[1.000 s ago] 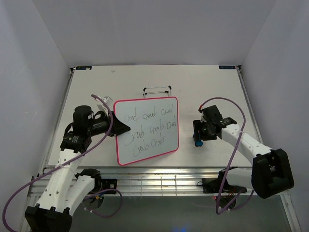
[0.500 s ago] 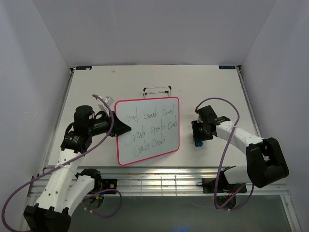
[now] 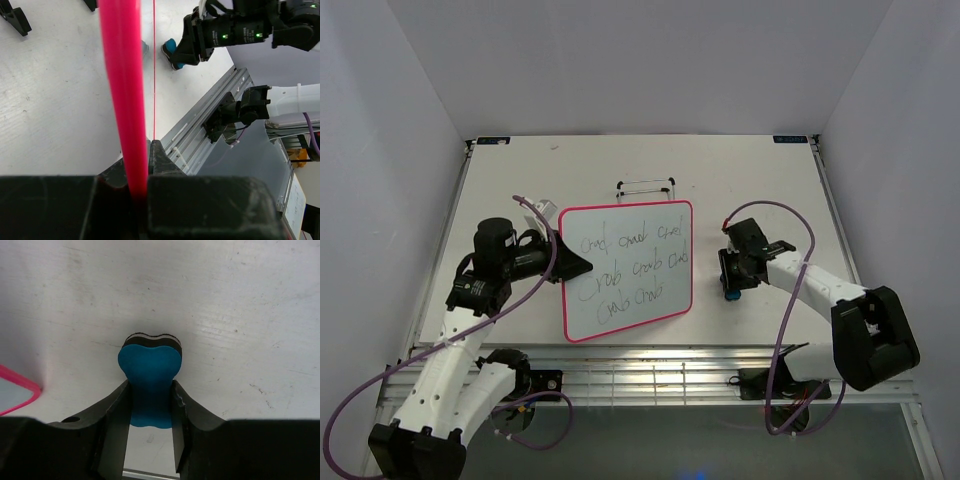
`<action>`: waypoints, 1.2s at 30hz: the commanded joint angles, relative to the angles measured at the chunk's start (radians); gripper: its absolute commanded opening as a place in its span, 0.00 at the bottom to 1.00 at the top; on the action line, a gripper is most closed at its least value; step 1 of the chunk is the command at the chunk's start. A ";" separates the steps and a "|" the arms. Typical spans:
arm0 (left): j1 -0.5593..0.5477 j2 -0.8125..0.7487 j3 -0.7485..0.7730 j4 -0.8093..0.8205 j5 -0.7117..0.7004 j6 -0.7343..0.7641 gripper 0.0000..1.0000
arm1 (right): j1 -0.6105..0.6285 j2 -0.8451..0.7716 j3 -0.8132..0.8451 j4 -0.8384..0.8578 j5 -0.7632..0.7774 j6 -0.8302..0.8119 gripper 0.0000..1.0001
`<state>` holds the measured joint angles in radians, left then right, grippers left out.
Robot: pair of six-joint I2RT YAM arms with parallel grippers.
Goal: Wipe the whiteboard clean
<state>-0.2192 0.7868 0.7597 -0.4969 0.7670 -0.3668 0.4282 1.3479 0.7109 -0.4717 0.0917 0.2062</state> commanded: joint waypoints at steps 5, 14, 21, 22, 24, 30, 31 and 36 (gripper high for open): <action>-0.008 0.037 0.020 0.009 -0.006 0.043 0.00 | 0.089 -0.211 0.125 0.045 -0.049 0.019 0.32; -0.008 0.074 -0.033 0.096 -0.020 0.003 0.00 | 0.495 -0.172 0.237 0.534 -0.017 0.044 0.30; -0.009 0.060 -0.129 0.230 0.077 -0.003 0.00 | 0.707 0.146 0.610 0.386 0.126 -0.073 0.30; -0.009 0.061 -0.126 0.228 0.083 0.003 0.00 | 0.713 0.167 0.634 0.357 0.129 -0.079 0.30; -0.009 0.065 -0.126 0.238 0.101 0.012 0.00 | 0.722 0.210 0.667 0.346 0.135 -0.088 0.30; -0.016 0.049 -0.132 0.247 0.114 0.014 0.00 | 0.722 0.249 0.651 0.265 0.178 -0.108 0.31; -0.016 0.042 -0.134 0.247 0.107 0.014 0.00 | 0.722 0.247 0.622 0.255 0.193 -0.106 0.31; -0.019 0.029 -0.135 0.247 0.110 0.016 0.00 | 0.667 0.177 0.448 0.206 0.237 -0.070 0.30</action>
<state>-0.2161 0.8577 0.6186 -0.2943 0.8608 -0.4679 1.1503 1.5219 1.2694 -0.1215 0.2390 0.1310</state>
